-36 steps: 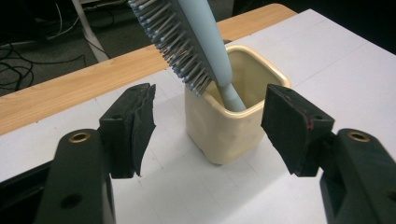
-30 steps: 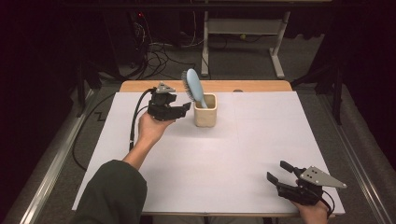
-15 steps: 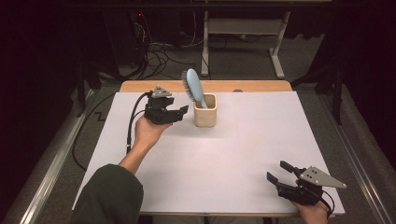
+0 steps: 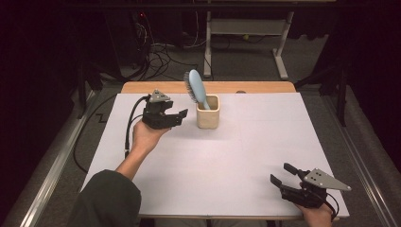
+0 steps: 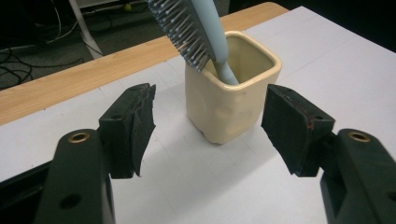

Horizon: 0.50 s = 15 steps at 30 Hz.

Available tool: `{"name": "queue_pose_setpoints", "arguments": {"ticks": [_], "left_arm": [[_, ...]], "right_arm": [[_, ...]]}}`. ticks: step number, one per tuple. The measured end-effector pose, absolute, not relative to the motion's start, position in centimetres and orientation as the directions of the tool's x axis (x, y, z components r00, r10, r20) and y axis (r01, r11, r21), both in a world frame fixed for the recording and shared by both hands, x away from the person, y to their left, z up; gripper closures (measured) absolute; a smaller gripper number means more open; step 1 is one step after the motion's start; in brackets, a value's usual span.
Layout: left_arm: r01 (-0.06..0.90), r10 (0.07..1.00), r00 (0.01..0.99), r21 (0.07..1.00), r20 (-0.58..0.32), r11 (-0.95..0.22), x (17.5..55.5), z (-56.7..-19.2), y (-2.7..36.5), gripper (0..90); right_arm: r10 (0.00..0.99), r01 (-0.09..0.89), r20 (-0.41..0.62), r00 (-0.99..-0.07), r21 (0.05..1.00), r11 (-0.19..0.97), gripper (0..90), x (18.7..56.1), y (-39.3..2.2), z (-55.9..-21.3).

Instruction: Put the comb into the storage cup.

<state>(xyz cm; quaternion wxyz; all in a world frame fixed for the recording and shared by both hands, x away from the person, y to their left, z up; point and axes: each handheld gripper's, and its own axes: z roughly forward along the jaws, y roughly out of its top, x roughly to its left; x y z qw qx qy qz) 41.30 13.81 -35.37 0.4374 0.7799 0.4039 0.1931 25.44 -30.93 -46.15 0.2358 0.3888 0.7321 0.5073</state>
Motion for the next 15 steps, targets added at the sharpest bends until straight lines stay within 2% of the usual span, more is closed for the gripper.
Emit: {"name": "queue_pose_setpoints", "arguments": {"ticks": [15], "left_arm": [[0.444, 0.793, 0.607, 0.848, -0.047, -0.289, 40.35, -35.24, 14.54, 34.7]], "right_arm": [[0.809, 0.328, 0.048, -0.586, 0.927, 0.184, 31.5, 25.43, -30.91, -46.15]]}}
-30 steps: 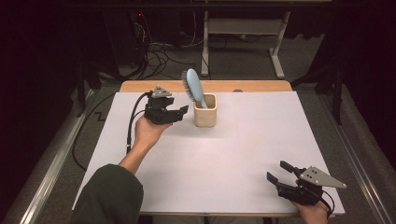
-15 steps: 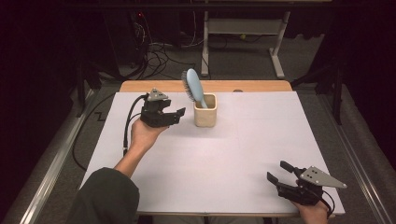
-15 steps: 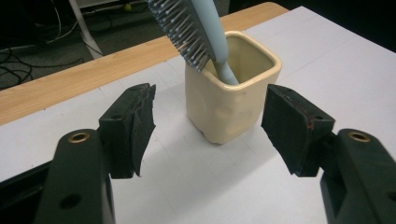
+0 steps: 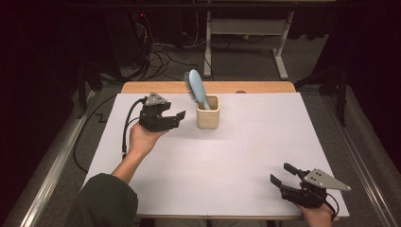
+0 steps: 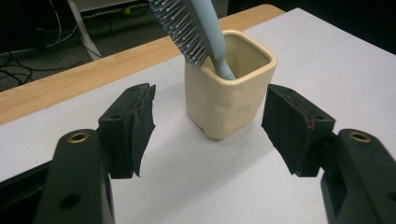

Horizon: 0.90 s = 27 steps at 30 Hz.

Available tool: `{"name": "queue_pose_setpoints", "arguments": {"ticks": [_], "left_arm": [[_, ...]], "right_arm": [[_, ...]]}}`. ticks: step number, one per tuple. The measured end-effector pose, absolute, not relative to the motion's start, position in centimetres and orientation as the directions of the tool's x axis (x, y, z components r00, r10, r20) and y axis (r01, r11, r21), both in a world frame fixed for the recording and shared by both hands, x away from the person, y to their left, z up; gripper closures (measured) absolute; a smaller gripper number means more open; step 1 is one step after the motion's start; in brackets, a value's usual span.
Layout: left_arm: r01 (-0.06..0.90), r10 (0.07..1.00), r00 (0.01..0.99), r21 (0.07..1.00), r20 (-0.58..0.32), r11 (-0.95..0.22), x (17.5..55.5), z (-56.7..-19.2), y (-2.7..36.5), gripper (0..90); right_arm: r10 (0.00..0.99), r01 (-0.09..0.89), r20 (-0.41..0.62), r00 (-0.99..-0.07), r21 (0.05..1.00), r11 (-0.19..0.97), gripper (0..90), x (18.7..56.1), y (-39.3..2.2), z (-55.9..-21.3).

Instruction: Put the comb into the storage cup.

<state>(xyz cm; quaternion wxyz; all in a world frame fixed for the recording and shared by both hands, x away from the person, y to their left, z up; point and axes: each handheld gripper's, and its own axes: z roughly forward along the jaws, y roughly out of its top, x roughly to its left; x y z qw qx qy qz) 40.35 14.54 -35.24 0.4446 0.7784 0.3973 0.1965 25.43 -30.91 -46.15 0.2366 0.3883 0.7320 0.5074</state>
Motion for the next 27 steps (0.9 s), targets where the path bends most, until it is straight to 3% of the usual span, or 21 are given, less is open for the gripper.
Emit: {"name": "queue_pose_setpoints", "arguments": {"ticks": [27], "left_arm": [[0.437, 0.789, 0.611, 0.857, -0.058, -0.275, 39.0, -35.5, 15.7, 34.6]], "right_arm": [[0.808, 0.331, 0.048, -0.587, 0.925, 0.185, 31.5, 25.4, -30.9, -46.2]]}}
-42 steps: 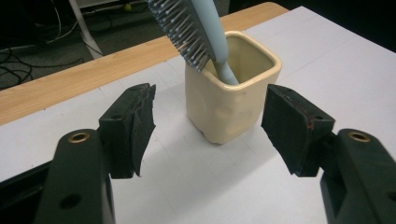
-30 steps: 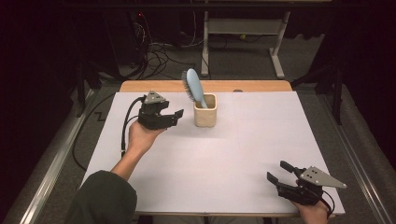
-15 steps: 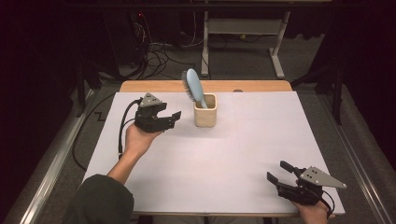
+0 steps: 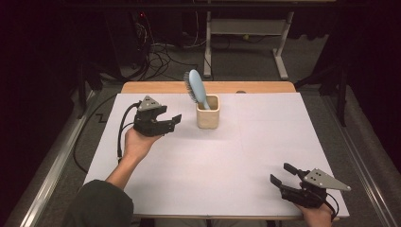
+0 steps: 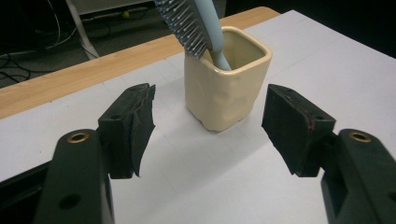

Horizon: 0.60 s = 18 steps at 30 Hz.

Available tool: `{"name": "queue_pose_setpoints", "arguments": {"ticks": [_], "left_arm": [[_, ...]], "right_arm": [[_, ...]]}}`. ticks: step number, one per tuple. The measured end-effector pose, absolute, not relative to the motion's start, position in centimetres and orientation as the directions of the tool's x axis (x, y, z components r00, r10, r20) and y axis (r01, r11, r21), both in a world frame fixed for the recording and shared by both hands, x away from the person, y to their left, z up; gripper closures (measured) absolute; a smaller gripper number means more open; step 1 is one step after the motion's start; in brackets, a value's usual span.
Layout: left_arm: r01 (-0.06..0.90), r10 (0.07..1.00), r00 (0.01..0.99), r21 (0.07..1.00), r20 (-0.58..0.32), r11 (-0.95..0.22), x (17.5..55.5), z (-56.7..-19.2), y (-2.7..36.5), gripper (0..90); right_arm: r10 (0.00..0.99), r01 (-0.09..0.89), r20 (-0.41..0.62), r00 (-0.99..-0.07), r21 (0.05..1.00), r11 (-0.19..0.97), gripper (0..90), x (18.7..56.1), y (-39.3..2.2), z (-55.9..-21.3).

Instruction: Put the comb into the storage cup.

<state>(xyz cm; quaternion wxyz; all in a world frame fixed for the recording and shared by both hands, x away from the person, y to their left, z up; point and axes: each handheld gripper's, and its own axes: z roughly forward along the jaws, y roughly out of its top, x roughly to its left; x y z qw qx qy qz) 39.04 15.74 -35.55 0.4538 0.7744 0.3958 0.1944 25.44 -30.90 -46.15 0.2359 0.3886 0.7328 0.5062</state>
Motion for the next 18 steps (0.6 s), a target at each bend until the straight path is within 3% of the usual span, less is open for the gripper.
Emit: {"name": "queue_pose_setpoints", "arguments": {"ticks": [18], "left_arm": [[0.44, 0.793, 0.606, 0.857, -0.063, -0.269, 38.46, -35.71, 16.59, 34.6]], "right_arm": [[0.809, 0.331, 0.048, -0.586, 0.926, 0.184, 31.5, 25.44, -30.89, -46.16]]}}
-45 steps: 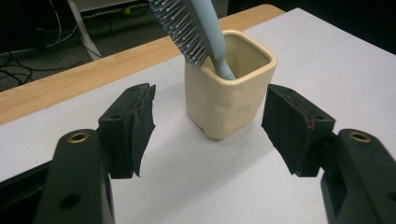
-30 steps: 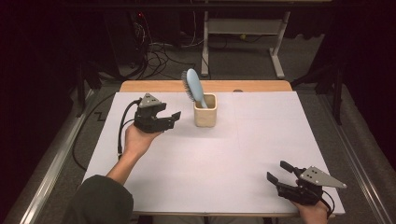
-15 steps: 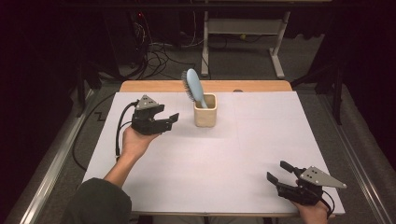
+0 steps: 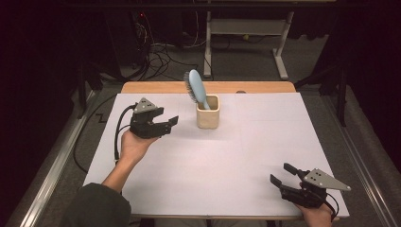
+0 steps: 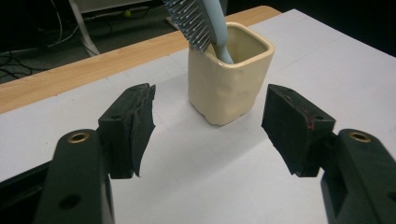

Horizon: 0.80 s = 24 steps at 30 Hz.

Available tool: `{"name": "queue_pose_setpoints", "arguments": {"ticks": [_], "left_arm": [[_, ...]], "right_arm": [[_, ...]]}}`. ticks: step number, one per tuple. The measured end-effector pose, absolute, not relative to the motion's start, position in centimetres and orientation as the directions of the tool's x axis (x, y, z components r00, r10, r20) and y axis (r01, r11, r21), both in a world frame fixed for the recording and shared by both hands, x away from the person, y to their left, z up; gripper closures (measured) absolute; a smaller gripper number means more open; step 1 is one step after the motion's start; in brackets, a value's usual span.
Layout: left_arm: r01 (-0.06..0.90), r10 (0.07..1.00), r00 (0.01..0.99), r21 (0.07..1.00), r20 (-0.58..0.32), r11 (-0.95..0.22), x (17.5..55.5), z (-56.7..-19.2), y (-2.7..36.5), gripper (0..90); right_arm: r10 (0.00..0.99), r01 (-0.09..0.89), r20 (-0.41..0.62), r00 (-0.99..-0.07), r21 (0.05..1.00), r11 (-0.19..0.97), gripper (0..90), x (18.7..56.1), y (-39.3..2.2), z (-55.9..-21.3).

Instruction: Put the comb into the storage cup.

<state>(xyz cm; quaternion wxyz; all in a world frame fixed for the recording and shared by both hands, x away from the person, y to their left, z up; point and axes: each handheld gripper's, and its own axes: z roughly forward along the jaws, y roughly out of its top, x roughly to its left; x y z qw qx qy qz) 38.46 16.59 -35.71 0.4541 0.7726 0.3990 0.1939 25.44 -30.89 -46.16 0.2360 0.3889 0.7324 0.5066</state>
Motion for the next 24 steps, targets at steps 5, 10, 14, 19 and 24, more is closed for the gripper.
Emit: {"name": "queue_pose_setpoints", "arguments": {"ticks": [5, 10, 14, 19, 24], "left_arm": [[0.436, 0.789, 0.611, 0.858, -0.06, -0.272, 38.24, -35.67, 16.62, 34.6], [0.435, 0.788, 0.612, 0.858, -0.061, -0.272, 38.03, -35.69, 16.7, 34.6], [0.434, 0.788, 0.612, 0.859, -0.06, -0.272, 37.86, -35.65, 16.82, 34.6], [0.43, 0.786, 0.616, 0.858, -0.049, -0.283, 37.64, -35.54, 16.93, 34.5], [0.431, 0.789, 0.612, 0.856, -0.046, -0.284, 37.48, -35.54, 17.12, 34.5]], "right_arm": [[0.808, 0.332, 0.049, -0.587, 0.925, 0.185, 31.5, 25.44, -30.9, -46.15], [0.808, 0.332, 0.048, -0.587, 0.925, 0.185, 31.5, 25.44, -30.9, -46.15], [0.808, 0.332, 0.049, -0.587, 0.925, 0.185, 31.5, 25.44, -30.9, -46.15], [0.808, 0.333, 0.05, -0.587, 0.925, 0.185, 31.5, 25.44, -30.9, -46.15], [0.809, 0.332, 0.05, -0.586, 0.926, 0.183, 31.5, 25.44, -30.91, -46.16]]}}
